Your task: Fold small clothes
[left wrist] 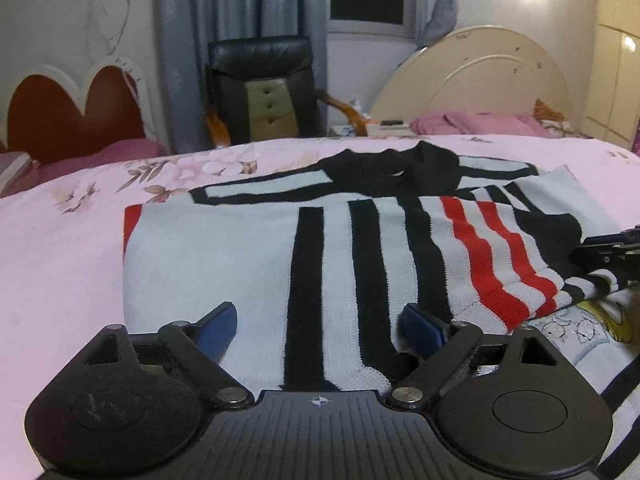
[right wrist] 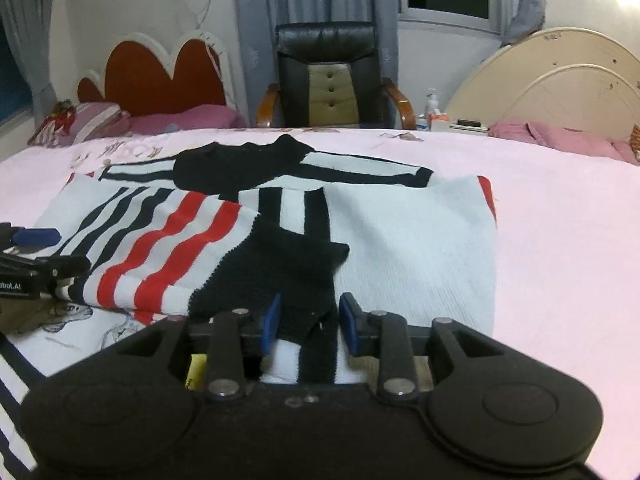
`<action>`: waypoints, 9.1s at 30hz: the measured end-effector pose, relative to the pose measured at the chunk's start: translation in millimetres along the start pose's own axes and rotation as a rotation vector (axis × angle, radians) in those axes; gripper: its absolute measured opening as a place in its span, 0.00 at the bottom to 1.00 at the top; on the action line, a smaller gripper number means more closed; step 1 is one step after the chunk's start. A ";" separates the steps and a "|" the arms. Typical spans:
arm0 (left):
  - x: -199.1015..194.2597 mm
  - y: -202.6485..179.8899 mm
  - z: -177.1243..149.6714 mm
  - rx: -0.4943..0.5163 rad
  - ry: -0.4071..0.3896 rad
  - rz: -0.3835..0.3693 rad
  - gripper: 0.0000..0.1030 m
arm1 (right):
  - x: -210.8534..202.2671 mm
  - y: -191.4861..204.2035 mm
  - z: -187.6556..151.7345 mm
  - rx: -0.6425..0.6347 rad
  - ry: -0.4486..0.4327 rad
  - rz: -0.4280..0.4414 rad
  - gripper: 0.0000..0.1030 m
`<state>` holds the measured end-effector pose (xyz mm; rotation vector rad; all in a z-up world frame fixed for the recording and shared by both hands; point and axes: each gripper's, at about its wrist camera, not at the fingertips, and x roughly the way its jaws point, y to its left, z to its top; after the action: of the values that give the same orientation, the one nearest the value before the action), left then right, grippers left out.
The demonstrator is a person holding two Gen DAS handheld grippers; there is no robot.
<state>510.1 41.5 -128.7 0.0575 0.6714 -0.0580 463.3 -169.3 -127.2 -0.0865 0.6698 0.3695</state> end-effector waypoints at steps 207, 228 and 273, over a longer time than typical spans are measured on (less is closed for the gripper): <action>35.5 29.8 61.2 -0.079 -0.068 0.063 1.00 | 14.5 -60.3 56.7 0.016 -0.109 -0.165 0.54; -25.4 37.0 -24.6 -0.003 -0.039 0.001 1.00 | -11.7 -21.5 -8.6 -0.165 0.027 -0.038 0.55; -63.0 13.2 -55.5 -0.070 -0.011 0.089 1.00 | -59.6 -15.4 -59.4 -0.060 0.078 -0.128 0.45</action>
<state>427.4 60.9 -132.3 0.0197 0.6589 0.0504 390.8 -213.5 -137.3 -0.2012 0.7268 0.2643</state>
